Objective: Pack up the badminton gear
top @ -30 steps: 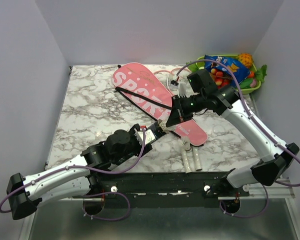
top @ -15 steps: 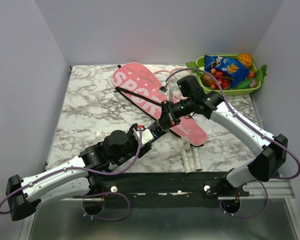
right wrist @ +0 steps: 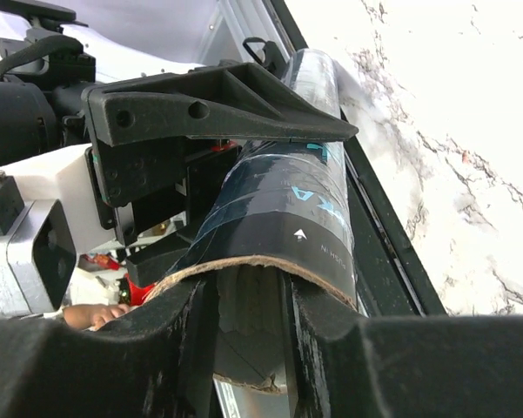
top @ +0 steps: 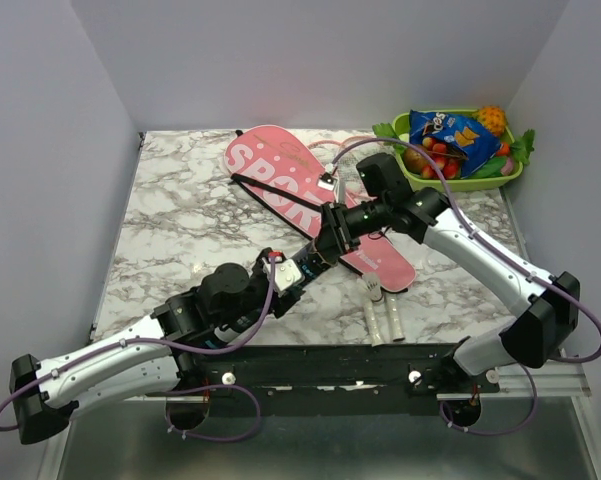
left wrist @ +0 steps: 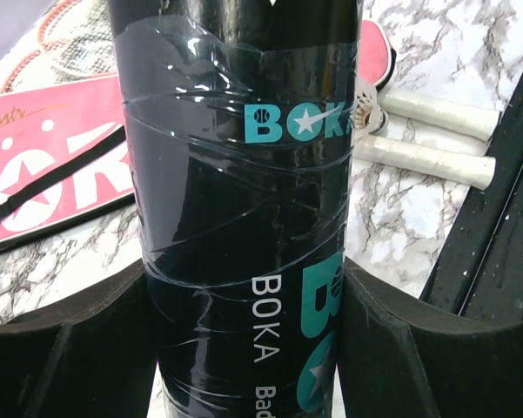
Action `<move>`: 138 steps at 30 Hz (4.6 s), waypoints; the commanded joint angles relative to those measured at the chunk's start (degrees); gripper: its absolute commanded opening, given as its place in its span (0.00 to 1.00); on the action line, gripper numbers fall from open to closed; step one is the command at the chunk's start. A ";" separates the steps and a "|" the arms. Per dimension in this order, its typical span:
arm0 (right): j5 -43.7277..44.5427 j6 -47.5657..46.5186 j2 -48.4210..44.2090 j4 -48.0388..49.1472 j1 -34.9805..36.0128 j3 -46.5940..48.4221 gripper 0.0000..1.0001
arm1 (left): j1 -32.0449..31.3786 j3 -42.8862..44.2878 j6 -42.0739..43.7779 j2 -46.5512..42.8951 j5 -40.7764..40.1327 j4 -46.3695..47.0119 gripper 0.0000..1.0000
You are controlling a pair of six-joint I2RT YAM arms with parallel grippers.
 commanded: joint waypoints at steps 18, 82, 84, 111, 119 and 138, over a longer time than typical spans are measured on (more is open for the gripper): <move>31.03 -7.23 -8.13 -31.11 -9.10 11.06 0.54 | 0.18 -5.28 -2.43 -8.12 -6.54 3.17 0.00; 56.19 -0.99 7.60 -34.89 -6.11 9.25 0.01 | 0.18 -5.02 -3.75 -10.50 -5.84 -1.05 0.00; 55.14 -1.08 6.55 -36.57 -6.11 13.04 0.00 | 0.18 -4.84 -3.58 -9.62 -4.88 0.09 0.00; 19.19 -0.91 -11.91 -12.32 -6.90 9.02 0.01 | 0.00 -0.10 -5.42 -2.14 6.29 8.44 0.00; 12.51 0.33 -11.83 -9.24 -6.90 6.91 0.01 | -0.17 -0.97 -7.00 -2.76 6.21 10.99 0.00; 7.76 -1.69 -5.06 -15.04 -2.69 8.14 0.01 | -0.88 -2.56 -7.09 -2.06 5.24 12.92 0.00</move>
